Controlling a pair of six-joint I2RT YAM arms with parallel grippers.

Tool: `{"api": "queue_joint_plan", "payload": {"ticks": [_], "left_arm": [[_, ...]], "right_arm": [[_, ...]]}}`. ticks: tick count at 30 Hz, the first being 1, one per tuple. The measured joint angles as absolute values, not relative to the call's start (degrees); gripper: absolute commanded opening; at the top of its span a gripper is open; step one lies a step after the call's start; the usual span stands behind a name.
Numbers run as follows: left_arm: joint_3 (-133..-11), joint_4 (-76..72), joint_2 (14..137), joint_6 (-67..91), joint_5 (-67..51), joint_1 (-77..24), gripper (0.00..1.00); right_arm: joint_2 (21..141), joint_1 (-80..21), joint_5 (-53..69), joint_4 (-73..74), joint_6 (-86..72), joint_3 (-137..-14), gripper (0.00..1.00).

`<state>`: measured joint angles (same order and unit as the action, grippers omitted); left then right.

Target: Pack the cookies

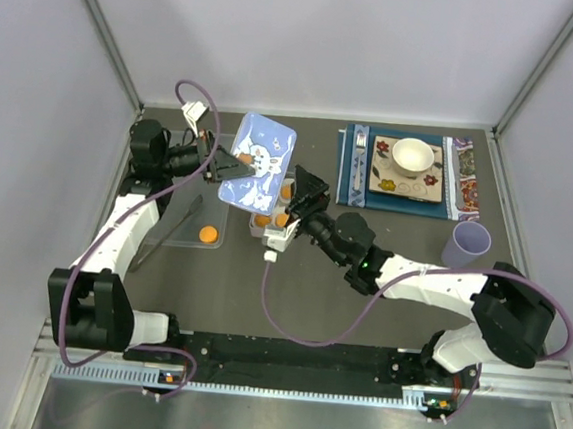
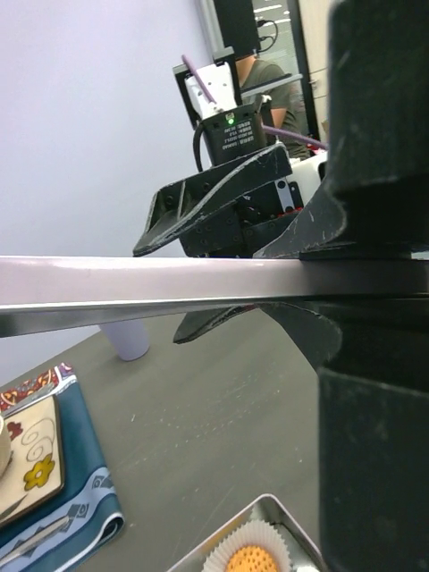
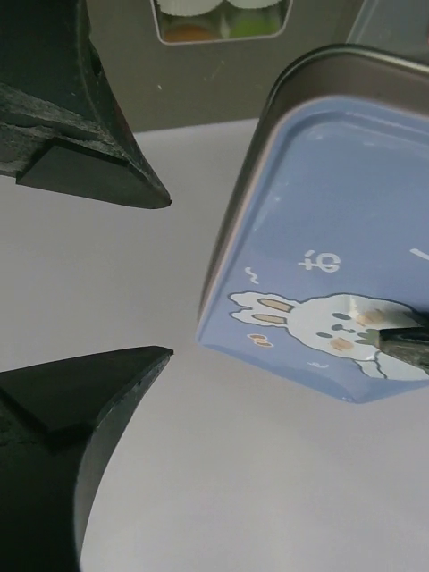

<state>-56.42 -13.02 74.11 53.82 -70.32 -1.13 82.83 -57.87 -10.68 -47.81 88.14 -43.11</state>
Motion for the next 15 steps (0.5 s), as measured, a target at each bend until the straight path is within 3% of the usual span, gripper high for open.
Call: {"api": "queue_joint_plan", "payload": {"ticks": [6, 15], "left_arm": [[-56.8, -15.3, 77.7, 55.4, -70.0, 1.0, 0.0], [-58.2, -25.3, 83.4, 59.3, -67.8, 1.3, 0.0]], "right_arm": [[82.3, -54.4, -14.3, -26.4, 76.8, -52.8, 0.64], [83.6, -43.5, -7.2, 15.2, 44.1, -84.1, 0.66]]}}
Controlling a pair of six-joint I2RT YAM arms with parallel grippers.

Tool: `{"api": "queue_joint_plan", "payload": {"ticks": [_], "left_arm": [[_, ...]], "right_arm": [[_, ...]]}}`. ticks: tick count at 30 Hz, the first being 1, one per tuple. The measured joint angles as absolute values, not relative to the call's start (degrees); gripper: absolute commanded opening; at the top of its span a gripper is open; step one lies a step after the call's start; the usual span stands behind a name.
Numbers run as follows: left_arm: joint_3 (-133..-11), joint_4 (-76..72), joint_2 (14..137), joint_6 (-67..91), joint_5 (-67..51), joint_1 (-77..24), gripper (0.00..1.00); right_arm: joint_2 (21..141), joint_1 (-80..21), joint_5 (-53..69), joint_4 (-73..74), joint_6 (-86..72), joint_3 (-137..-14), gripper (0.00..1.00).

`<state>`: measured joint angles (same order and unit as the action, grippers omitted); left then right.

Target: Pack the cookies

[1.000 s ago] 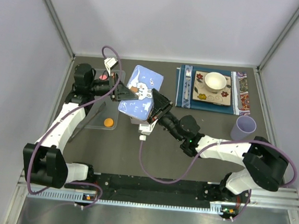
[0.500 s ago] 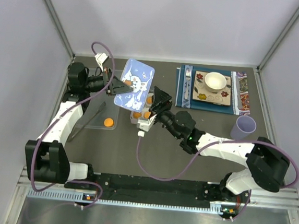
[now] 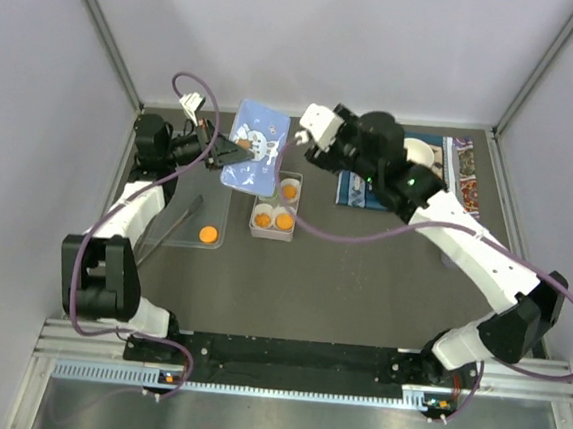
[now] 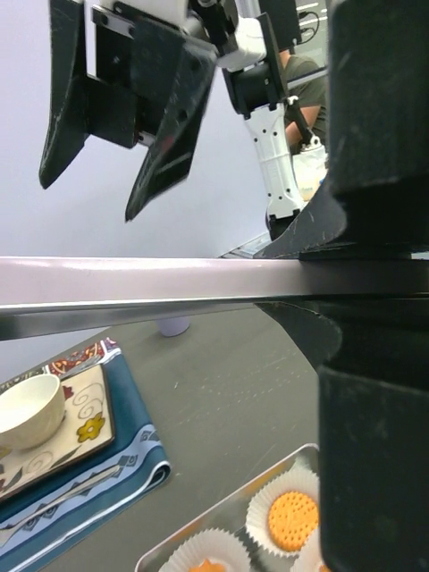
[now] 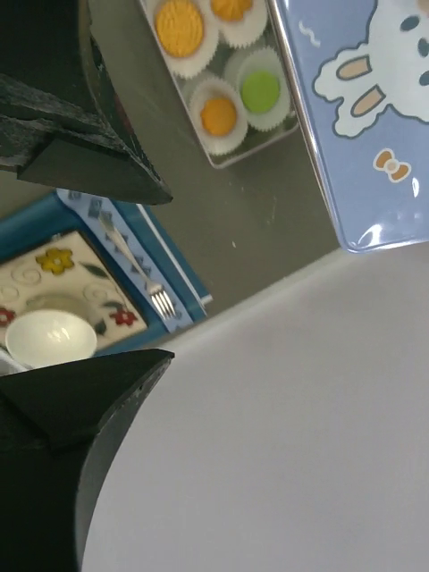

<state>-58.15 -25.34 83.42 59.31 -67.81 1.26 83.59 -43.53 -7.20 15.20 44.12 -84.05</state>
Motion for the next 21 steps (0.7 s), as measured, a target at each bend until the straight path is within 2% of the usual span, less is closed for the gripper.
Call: {"api": "queue_joint_plan", "payload": {"ticks": [4, 9, 14, 21], "left_arm": [[-58.1, -31.2, 87.7, 61.9, -66.3, 1.3, 0.0], [-57.4, -39.5, 93.9, 66.2, -65.1, 1.2, 0.0], [-57.4, -45.8, 100.9, 70.0, -65.0, 0.8, 0.0], [-58.2, -55.6, 110.7, 76.5, -64.9, -1.3, 0.0]], "right_arm": [[86.1, -37.9, 1.7, 25.2, 30.5, -91.1, 0.64], [89.8, -32.9, 13.1, 30.8, 16.5, -91.4, 0.61], [91.7, -32.1, 22.7, 28.4, 4.9, -84.9, 0.62], [97.2, -31.5, 29.3, 20.0, -5.9, -81.3, 0.62]]}}
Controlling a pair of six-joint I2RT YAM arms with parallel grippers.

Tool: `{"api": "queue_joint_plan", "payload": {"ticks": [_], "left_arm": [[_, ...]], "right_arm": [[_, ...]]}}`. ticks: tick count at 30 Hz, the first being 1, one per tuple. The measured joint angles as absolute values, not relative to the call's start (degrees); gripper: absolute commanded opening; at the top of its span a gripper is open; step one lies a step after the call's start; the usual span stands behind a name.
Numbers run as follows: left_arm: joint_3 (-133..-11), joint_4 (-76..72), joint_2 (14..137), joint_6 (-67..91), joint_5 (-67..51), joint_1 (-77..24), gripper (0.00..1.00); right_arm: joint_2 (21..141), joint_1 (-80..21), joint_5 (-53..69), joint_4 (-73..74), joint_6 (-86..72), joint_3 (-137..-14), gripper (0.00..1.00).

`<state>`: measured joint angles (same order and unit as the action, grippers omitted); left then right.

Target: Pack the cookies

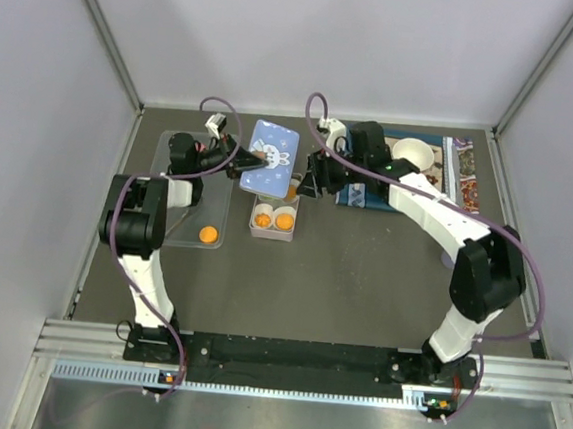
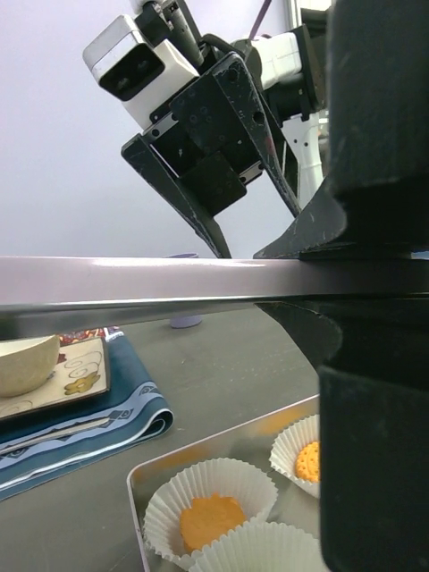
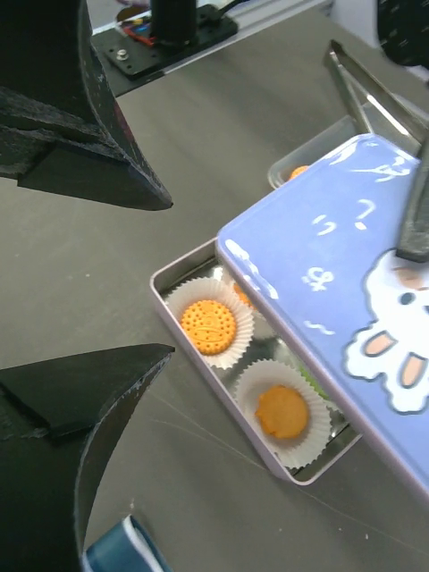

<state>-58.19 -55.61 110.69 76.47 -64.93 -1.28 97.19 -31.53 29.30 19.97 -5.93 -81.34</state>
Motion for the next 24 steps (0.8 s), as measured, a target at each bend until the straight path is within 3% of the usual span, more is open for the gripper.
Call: {"api": "queue_joint_plan", "payload": {"ticks": [9, 24], "left_arm": [[-62.0, -63.9, 120.6, 82.5, -64.5, -2.9, 0.0], [-62.9, -65.0, 125.1, 82.1, -63.3, -4.0, 0.0]], "right_arm": [[104.5, -28.8, 32.0, 10.6, -12.9, -81.2, 0.62], [113.0, -28.6, 30.9, 5.5, -15.9, -81.3, 0.62]]}}
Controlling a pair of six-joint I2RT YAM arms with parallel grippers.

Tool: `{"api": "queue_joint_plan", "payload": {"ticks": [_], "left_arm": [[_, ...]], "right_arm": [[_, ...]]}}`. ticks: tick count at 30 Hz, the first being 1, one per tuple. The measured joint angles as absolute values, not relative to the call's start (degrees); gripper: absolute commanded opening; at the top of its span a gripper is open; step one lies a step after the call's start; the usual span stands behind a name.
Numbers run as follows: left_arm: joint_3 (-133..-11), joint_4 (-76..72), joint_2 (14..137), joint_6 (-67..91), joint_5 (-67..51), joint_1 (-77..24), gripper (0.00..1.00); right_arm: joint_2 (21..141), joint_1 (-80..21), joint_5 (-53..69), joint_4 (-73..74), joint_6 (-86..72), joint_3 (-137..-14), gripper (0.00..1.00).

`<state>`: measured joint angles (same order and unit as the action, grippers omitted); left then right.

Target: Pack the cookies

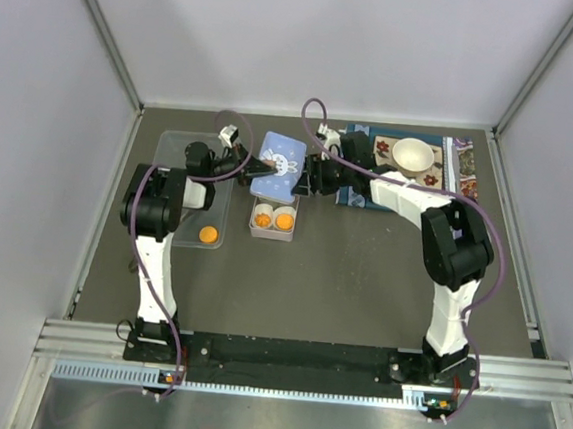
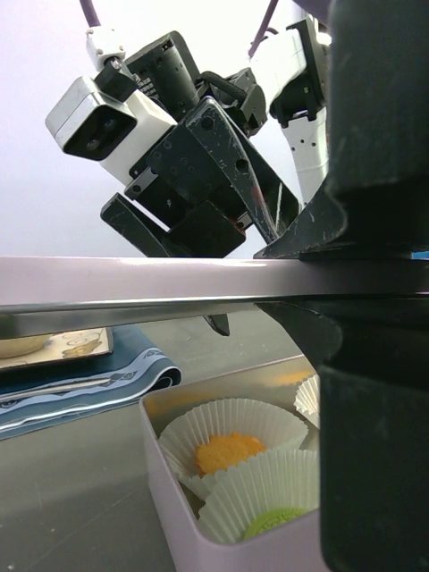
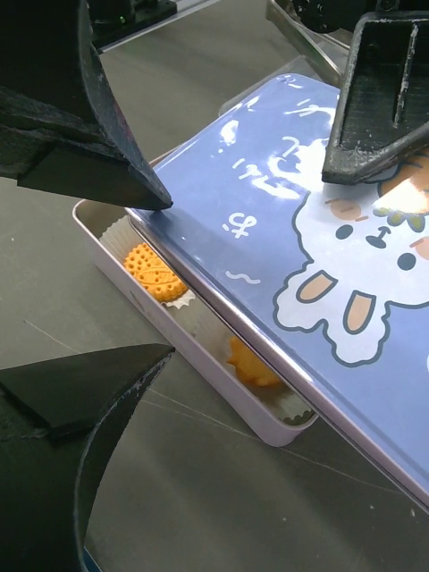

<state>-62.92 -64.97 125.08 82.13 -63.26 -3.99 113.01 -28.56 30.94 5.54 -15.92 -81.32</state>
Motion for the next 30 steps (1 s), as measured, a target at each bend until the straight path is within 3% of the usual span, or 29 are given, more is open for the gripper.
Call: {"api": "queue_joint_plan", "payload": {"ticks": [6, 17, 30], "left_arm": [[-62.9, -64.9, 126.9, 81.7, -62.9, -4.6, 0.01], [-62.9, -61.1, 127.4, 76.3, -62.1, -5.6, 0.15], [-60.2, -46.7, 121.9, 63.4, -61.6, -5.6, 0.25]], "right_arm": [[114.5, -28.6, 31.1, 5.1, -16.6, -82.3, 0.62], [117.6, -28.5, 31.4, 4.3, -17.0, -83.0, 0.61], [117.9, -28.5, 31.6, 3.9, -17.2, -83.0, 0.56]]}}
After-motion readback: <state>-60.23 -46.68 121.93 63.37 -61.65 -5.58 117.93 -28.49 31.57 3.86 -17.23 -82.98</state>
